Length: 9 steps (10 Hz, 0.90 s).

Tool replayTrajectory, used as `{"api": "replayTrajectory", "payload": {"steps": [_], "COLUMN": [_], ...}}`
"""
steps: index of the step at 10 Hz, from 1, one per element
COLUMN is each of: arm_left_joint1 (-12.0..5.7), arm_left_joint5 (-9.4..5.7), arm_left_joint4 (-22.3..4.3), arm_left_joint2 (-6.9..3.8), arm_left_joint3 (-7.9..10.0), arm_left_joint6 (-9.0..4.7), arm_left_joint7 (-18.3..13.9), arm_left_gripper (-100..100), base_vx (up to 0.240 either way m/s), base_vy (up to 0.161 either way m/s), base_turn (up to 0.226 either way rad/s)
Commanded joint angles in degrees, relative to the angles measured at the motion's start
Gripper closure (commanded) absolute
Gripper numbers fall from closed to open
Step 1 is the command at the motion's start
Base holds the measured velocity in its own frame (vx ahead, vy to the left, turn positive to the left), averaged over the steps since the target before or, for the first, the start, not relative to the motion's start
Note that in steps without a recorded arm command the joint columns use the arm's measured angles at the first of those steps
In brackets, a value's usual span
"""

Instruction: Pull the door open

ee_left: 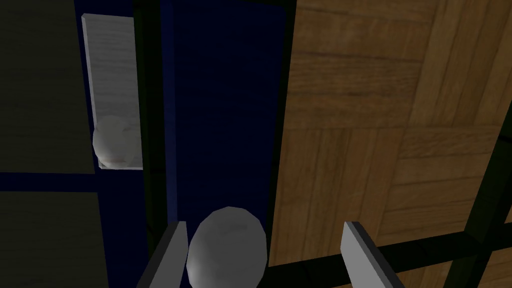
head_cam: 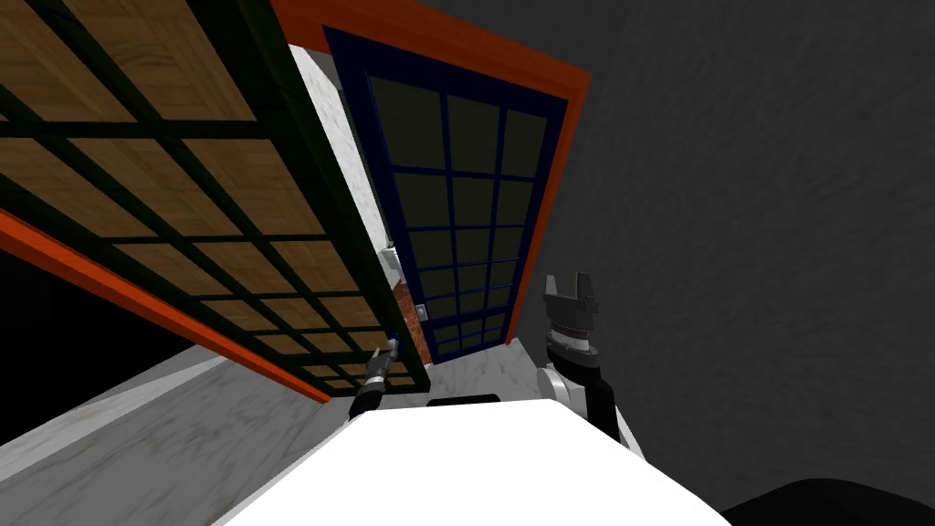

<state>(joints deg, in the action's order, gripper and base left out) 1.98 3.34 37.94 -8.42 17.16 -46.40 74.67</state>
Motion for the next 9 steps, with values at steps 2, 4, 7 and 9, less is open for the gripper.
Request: {"api": "replayTrajectory", "payload": {"steps": [2, 4, 7, 9], "arm_left_joint1": [0.11, 1.05, 1.05, 2.09], "arm_left_joint5": [-0.56, -0.99, -0.99, -1.64], "arm_left_joint4": [-3.69, -4.19, -4.19, -4.79], "arm_left_joint2": [-1.16, -1.49, -1.49, -1.9], "arm_left_joint3": [0.88, 1.13, 1.13, 1.37], "arm_left_joint6": [-0.39, -0.32, -0.32, -0.25], "arm_left_joint7": [-0.82, -2.58, -2.58, -5.49], "arm_left_gripper": [100, 100, 100, 100], "base_vx": [-0.047, -0.071, -0.064, -0.103], "base_vy": [-0.004, -0.006, 0.003, 0.006], "base_turn": [0.014, 0.005, 0.022, 0.01]}}
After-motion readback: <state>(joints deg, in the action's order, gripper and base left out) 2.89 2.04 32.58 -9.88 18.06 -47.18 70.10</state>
